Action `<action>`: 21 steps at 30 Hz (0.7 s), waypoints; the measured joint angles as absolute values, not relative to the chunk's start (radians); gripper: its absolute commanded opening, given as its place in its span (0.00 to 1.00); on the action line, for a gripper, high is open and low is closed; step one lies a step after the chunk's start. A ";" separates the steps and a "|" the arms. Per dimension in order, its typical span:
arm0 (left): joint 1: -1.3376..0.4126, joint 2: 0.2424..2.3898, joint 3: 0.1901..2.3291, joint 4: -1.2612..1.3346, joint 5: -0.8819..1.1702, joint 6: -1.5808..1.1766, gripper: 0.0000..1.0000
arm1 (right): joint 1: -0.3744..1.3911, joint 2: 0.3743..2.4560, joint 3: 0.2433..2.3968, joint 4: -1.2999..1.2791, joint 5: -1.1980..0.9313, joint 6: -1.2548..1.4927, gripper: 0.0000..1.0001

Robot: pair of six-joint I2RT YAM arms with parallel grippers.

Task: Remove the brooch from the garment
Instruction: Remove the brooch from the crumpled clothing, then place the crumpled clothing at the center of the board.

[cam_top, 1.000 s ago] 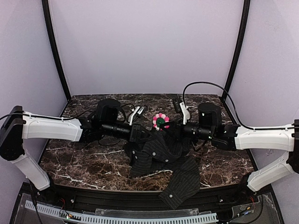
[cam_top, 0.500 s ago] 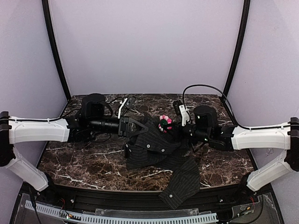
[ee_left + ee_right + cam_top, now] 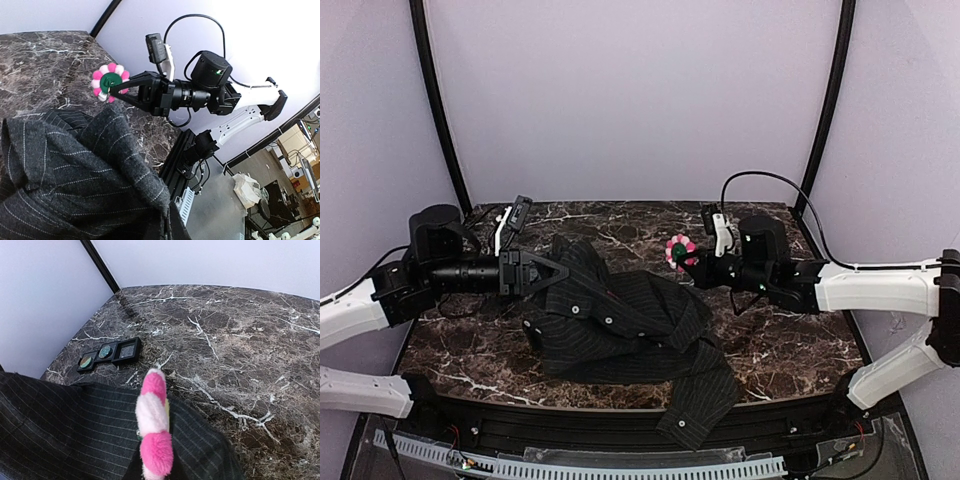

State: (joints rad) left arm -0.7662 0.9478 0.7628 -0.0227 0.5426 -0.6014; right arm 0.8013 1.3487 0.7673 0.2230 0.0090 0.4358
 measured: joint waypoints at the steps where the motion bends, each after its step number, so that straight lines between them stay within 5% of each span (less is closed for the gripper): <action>1: -0.766 0.918 0.752 -0.055 0.523 -0.602 0.01 | 0.795 1.349 0.773 0.223 -0.002 0.442 0.00; 11: -0.775 1.162 0.746 -0.168 0.494 -0.573 0.01 | 0.778 1.290 0.815 0.223 -0.093 0.477 0.00; 21: -0.784 1.588 1.184 -0.159 0.560 -0.377 0.01 | 0.776 1.190 0.839 0.224 -0.086 0.485 0.00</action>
State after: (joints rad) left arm -0.7837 1.5883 1.1843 -0.1593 0.5598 -0.3775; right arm 0.7757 1.1904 0.8387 0.2237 -0.0856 0.4854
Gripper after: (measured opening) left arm 0.011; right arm 0.061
